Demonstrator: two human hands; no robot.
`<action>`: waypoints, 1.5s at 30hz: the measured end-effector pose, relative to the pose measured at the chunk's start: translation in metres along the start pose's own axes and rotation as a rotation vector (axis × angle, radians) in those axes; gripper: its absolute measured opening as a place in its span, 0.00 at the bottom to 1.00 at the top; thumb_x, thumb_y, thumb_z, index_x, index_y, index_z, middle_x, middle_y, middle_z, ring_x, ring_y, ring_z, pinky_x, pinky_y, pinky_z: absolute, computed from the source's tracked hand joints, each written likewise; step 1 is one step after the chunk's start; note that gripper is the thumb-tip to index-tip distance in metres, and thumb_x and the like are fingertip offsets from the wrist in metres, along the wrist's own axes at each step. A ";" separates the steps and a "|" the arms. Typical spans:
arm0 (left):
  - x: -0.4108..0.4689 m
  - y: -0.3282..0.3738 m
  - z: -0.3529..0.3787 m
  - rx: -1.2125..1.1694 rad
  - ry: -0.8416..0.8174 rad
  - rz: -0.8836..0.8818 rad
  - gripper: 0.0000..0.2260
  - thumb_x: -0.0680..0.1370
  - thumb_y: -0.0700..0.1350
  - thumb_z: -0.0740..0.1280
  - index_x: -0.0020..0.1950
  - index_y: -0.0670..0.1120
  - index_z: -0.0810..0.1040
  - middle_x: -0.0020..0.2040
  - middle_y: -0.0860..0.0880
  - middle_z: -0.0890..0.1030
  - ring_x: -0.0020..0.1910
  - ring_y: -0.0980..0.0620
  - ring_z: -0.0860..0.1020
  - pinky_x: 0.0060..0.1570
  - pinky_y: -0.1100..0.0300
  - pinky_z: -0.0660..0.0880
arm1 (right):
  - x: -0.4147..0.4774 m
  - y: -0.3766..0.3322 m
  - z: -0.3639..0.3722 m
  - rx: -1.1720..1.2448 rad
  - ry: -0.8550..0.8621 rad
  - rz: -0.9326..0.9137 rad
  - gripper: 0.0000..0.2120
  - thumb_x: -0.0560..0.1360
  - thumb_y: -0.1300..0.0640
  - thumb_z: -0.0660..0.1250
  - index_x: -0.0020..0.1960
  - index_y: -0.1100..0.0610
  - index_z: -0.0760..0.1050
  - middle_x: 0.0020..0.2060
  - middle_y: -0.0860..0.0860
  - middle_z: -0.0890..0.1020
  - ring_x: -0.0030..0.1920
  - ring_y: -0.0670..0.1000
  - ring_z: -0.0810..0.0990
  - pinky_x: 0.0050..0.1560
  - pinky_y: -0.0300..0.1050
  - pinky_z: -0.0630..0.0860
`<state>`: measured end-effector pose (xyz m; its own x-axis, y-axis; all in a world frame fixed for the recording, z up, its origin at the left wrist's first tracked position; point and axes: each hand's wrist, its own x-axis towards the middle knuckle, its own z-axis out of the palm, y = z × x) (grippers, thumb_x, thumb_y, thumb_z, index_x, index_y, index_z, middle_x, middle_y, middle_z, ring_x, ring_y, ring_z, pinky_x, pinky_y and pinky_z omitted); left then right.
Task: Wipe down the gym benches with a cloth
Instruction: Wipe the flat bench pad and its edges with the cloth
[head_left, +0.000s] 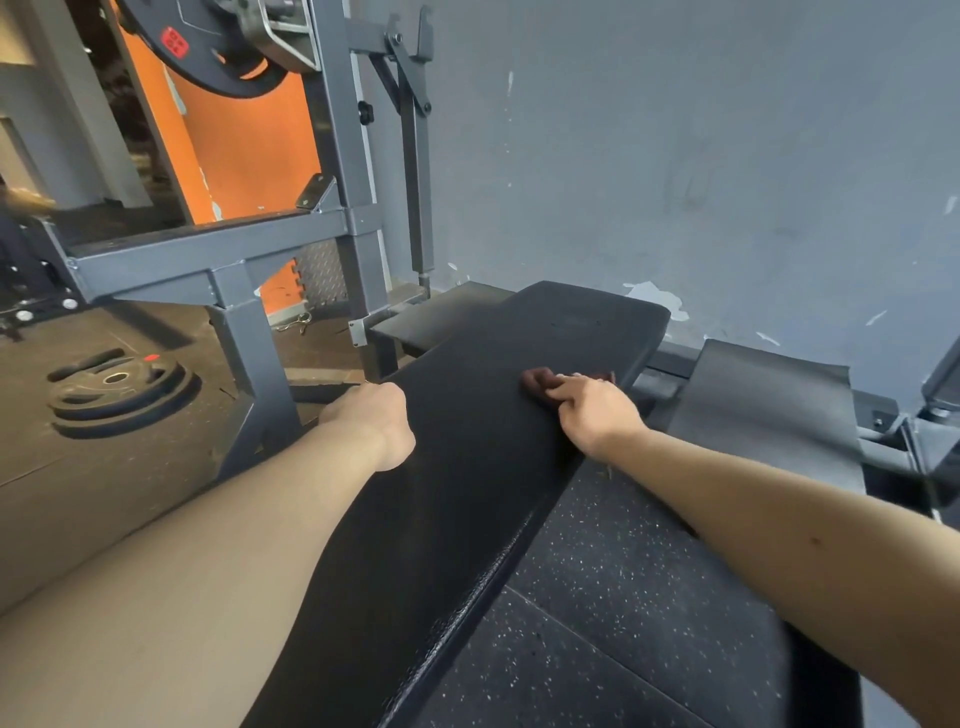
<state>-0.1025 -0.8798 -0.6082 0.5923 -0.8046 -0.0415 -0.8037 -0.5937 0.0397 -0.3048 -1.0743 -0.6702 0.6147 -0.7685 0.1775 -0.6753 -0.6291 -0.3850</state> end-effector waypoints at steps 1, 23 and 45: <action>0.000 0.004 -0.001 -0.014 0.006 0.008 0.04 0.80 0.44 0.66 0.50 0.47 0.81 0.45 0.48 0.81 0.43 0.47 0.80 0.44 0.53 0.81 | 0.001 -0.005 0.001 -0.012 0.002 0.043 0.22 0.78 0.58 0.58 0.67 0.45 0.79 0.73 0.49 0.74 0.73 0.56 0.69 0.78 0.49 0.57; -0.064 0.085 -0.001 -0.329 -0.096 0.060 0.19 0.83 0.53 0.60 0.71 0.47 0.76 0.69 0.46 0.76 0.72 0.41 0.68 0.68 0.49 0.68 | -0.102 -0.047 -0.022 0.904 0.253 0.302 0.23 0.77 0.68 0.55 0.54 0.48 0.84 0.53 0.46 0.86 0.49 0.48 0.83 0.49 0.39 0.78; -0.132 0.075 0.002 -1.188 -0.034 0.023 0.12 0.81 0.56 0.67 0.50 0.48 0.85 0.44 0.49 0.87 0.45 0.52 0.85 0.46 0.57 0.81 | -0.156 -0.087 -0.060 1.445 -0.222 0.210 0.23 0.72 0.71 0.59 0.64 0.58 0.77 0.55 0.64 0.83 0.51 0.59 0.84 0.48 0.53 0.83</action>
<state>-0.2409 -0.8178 -0.6022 0.5623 -0.8252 -0.0544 -0.2472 -0.2305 0.9411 -0.3668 -0.9065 -0.6101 0.6975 -0.7118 -0.0826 0.1433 0.2514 -0.9572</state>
